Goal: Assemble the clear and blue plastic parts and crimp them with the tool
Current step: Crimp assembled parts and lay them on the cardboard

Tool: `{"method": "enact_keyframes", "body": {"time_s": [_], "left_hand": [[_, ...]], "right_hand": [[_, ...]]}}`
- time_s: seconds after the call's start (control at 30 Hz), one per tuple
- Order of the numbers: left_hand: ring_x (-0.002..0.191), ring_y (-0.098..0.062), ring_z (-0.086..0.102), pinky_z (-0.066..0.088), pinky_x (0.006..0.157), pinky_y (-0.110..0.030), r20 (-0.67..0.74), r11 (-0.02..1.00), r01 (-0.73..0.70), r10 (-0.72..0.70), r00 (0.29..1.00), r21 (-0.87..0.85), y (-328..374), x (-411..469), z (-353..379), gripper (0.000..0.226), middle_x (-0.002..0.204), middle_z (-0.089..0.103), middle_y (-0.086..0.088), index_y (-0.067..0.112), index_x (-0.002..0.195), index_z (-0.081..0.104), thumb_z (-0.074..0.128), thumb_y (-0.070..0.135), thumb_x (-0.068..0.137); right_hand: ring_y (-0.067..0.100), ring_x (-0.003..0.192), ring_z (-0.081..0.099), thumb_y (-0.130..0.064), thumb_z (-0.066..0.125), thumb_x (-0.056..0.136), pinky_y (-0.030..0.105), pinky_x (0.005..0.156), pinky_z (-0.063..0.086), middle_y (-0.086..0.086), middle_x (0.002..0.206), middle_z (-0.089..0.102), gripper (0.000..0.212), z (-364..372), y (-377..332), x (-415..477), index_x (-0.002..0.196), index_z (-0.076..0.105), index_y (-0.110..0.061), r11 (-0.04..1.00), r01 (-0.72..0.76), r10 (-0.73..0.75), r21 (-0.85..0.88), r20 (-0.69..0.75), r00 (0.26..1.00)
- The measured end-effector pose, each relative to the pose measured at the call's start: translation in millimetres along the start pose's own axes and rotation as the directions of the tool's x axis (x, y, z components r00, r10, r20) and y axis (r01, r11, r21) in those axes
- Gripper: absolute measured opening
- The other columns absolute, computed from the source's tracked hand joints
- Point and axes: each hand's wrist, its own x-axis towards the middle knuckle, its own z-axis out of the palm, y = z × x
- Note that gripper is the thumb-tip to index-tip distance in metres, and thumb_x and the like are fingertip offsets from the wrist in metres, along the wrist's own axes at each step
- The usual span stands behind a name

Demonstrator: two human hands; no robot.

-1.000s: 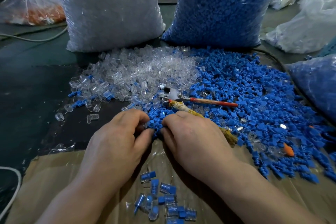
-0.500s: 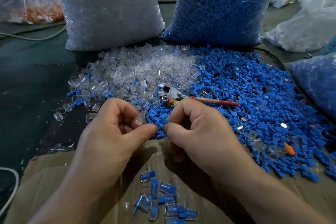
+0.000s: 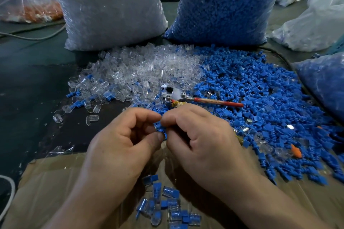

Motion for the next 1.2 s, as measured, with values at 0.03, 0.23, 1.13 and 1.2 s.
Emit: {"method": "enact_keyframes", "body": {"time_s": [0.03,0.23,1.13,1.2], "left_hand": [[0.077,-0.019,0.073,0.063,0.071,-0.051,0.0,1.0,-0.005,0.005,1.0,0.002,0,-1,0,0.033,0.085,0.075,0.005,0.045,0.095,0.073,0.071,0.043,0.062],[0.073,-0.01,0.072,0.063,0.059,-0.032,0.014,0.989,-0.079,0.078,0.997,0.123,3,-4,0,0.029,0.086,0.074,0.013,0.051,0.096,0.069,0.074,0.035,0.072],[0.047,-0.01,0.062,0.047,0.041,-0.016,-0.035,0.961,0.216,-0.225,0.974,-0.172,4,2,-6,0.029,0.064,0.071,-0.007,0.035,0.079,0.073,0.073,0.006,0.083],[0.043,-0.01,0.056,0.043,0.039,-0.015,-0.005,0.918,0.279,-0.292,0.956,-0.283,6,2,-5,0.029,0.06,0.068,-0.011,0.03,0.074,0.074,0.071,0.003,0.085]], "right_hand": [[0.01,0.086,0.062,-0.027,0.052,0.088,0.033,0.073,0.052,-0.007,0.094,0.064,0.02,-1,0,0,0.096,0.068,-0.02,1.0,0.005,-0.005,0.001,-0.004,1.0],[0.024,0.077,0.059,-0.027,0.051,0.093,0.043,0.062,0.05,0.004,0.091,0.061,0.025,-6,-4,2,0.099,0.069,-0.011,0.979,0.094,-0.082,-0.183,0.072,0.994],[0.023,0.13,0.034,-0.054,0.053,0.088,0.042,0.107,0.033,0.0,0.14,0.044,0.062,-30,29,11,0.14,0.033,-0.027,0.74,-0.213,0.319,-0.637,0.053,0.946],[0.026,0.133,0.033,-0.064,0.043,0.089,0.044,0.11,0.027,0.001,0.145,0.039,0.069,-31,37,11,0.145,0.023,-0.028,0.688,-0.238,0.432,-0.685,0.124,0.893]]}}
